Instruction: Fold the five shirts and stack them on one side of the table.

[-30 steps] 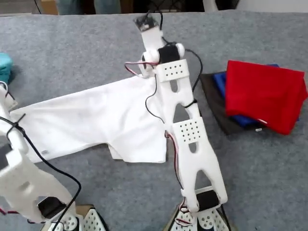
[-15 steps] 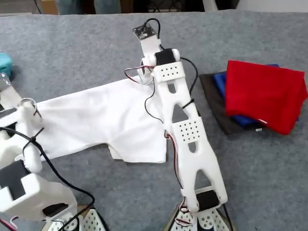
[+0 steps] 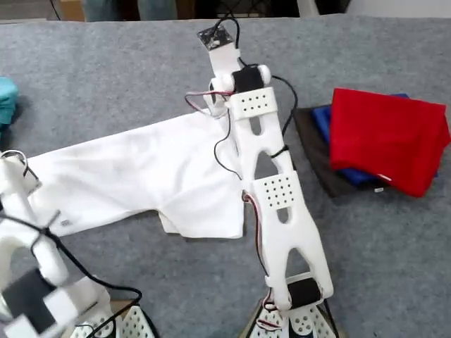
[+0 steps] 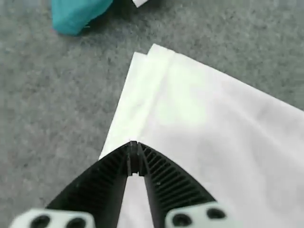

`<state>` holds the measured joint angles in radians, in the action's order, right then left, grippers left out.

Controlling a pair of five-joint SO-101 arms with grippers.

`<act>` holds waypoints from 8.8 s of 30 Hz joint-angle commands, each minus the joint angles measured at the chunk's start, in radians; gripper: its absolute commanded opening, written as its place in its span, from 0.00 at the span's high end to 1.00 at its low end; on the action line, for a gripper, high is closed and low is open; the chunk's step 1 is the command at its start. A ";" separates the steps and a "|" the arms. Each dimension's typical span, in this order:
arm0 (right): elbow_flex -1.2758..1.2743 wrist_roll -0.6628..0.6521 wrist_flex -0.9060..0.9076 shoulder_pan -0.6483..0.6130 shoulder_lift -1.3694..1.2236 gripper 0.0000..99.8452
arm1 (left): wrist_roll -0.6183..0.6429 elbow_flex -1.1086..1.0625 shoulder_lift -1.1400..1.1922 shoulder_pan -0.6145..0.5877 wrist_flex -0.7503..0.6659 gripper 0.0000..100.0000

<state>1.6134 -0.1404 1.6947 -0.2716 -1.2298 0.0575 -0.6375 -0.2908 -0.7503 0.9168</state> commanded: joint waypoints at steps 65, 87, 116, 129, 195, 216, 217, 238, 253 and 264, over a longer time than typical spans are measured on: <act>-2.198 -0.600 -0.672 -0.485 1.023 0.87 | 0.092 -0.193 -0.161 -0.303 -0.215 0.97; -1.211 -0.784 -0.009 -0.359 0.668 0.99 | 0.092 -0.239 -0.158 -0.294 -0.259 0.97; -0.240 -0.842 0.068 -0.336 0.113 0.75 | 0.089 -0.269 -0.164 -0.278 -0.279 0.97; -0.211 -0.601 0.072 -0.282 0.280 0.96 | 0.061 -0.269 -0.163 -0.277 -0.279 0.97; -0.766 -0.456 -0.298 -0.482 0.303 0.99 | 0.063 -0.271 -0.161 -0.257 -0.281 0.97; -0.177 -0.456 0.072 -0.367 0.375 0.99 | 0.040 0.150 -0.115 -0.131 0.124 0.86; -0.177 -0.456 0.072 -0.364 0.400 0.99 | 0.035 0.180 -0.083 -0.117 0.152 0.86; -0.558 -0.459 0.071 -0.359 0.671 0.99 | -0.265 0.720 0.686 -0.171 0.425 0.78; -0.550 -0.454 0.071 -0.364 0.756 0.99 | -0.356 0.822 0.910 -0.096 0.489 0.98; -0.536 -0.371 0.064 -0.244 1.032 0.99 | -0.331 0.889 0.855 -0.091 0.609 0.97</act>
<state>1.0533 -0.5577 1.7622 -0.5738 -0.2800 -0.2831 0.2171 0.6007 -0.8147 1.4722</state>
